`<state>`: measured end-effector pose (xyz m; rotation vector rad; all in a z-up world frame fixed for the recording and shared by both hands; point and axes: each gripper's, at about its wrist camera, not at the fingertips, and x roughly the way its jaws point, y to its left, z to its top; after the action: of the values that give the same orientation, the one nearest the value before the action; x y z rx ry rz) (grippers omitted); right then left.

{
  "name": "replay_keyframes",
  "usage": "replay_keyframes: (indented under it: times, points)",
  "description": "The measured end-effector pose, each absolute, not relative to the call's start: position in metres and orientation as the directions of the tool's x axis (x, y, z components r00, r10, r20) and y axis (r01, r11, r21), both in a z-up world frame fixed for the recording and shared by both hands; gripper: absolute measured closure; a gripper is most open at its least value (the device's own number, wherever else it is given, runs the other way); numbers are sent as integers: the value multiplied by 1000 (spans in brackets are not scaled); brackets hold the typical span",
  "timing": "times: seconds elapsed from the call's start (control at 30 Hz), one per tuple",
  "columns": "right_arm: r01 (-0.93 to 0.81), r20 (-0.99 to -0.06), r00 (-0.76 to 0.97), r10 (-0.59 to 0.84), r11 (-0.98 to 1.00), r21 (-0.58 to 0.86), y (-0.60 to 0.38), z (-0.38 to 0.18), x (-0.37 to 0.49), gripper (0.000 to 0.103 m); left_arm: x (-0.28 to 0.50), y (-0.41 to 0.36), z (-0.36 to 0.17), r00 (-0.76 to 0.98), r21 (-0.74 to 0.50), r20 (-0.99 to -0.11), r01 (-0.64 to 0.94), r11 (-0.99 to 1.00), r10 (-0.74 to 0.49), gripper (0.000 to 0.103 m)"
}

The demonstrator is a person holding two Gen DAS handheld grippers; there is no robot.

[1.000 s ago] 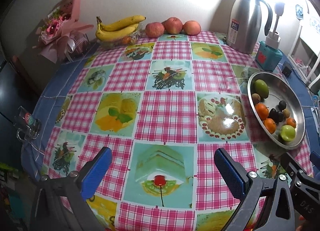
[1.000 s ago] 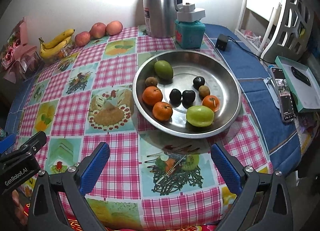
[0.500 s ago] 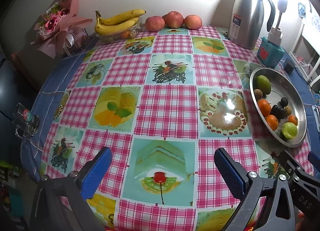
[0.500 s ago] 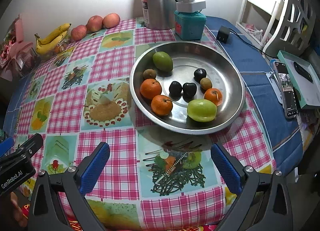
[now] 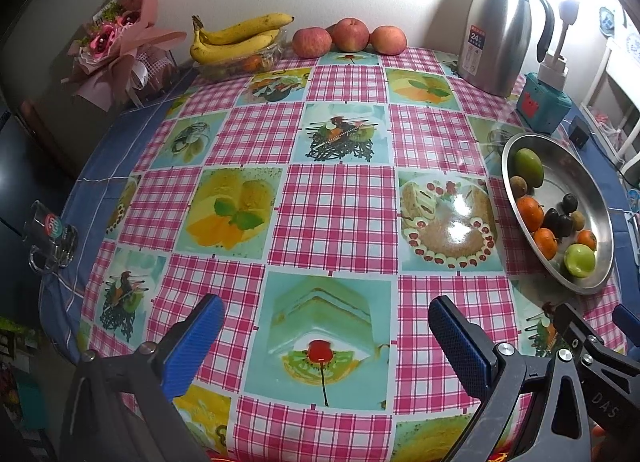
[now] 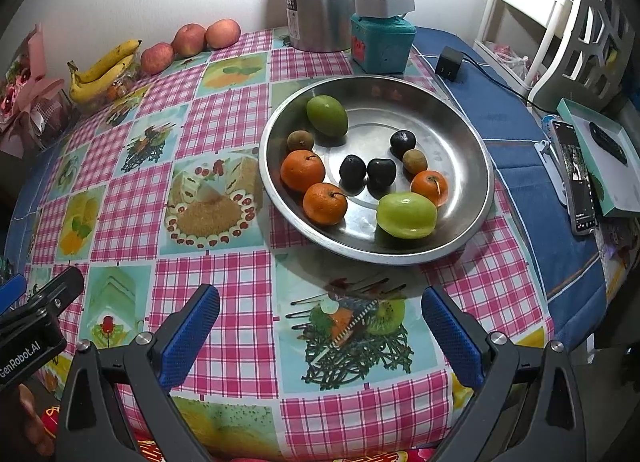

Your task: Organize fruits

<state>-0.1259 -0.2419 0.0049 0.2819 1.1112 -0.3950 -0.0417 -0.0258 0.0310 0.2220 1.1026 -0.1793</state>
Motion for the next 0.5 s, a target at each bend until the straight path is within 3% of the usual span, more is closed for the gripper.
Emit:
replay_keyframes:
  times: [0.5]
  points:
    - [440, -909, 380, -168, 898, 18, -240, 3, -124, 2, -42, -25, 29, 434, 86, -900, 248, 965, -32, 0]
